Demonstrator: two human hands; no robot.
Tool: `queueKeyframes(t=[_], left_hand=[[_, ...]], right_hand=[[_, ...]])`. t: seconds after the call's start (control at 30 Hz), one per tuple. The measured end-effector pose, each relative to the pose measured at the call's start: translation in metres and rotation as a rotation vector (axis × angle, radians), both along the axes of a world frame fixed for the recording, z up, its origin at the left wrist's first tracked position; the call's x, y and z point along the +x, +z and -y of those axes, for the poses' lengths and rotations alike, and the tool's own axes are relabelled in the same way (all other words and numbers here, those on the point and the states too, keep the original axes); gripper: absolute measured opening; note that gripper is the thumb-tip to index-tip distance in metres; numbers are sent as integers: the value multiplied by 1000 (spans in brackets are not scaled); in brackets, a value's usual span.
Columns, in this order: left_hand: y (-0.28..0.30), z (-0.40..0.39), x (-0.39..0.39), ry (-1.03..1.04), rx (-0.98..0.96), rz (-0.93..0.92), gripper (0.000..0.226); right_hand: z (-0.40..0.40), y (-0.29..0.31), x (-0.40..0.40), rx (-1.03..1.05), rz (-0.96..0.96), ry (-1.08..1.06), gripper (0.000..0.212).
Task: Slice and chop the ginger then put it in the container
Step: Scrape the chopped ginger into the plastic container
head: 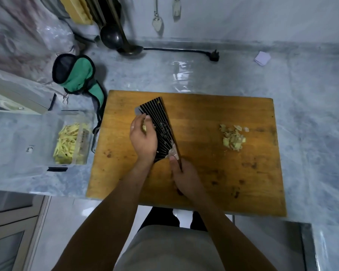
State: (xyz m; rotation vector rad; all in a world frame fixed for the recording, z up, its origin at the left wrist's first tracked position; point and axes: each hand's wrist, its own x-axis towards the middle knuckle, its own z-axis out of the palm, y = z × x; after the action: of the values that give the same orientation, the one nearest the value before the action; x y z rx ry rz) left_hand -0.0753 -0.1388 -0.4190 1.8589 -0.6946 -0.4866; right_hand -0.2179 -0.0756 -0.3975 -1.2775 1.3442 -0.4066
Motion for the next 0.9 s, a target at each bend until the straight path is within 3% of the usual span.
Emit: queueKeyframes(t=[0.07, 0.2, 0.33, 0.67, 0.9], left_hand=[[2, 0, -3, -1, -29, -9, 40], [4, -5, -1, -61, 21, 153, 35], [21, -11, 21, -68, 43, 252, 35], [65, -34, 128, 128, -62, 439, 16], [62, -58, 194, 103, -59, 502, 10]], right_hand=[[-1, 0, 0, 9, 15, 6, 26], [-6, 6, 4, 23, 36, 38, 25], [-1, 27, 20, 52, 53, 84, 37], [11, 66, 114, 37, 50, 286, 47], [6, 75, 171, -28, -44, 365, 49]])
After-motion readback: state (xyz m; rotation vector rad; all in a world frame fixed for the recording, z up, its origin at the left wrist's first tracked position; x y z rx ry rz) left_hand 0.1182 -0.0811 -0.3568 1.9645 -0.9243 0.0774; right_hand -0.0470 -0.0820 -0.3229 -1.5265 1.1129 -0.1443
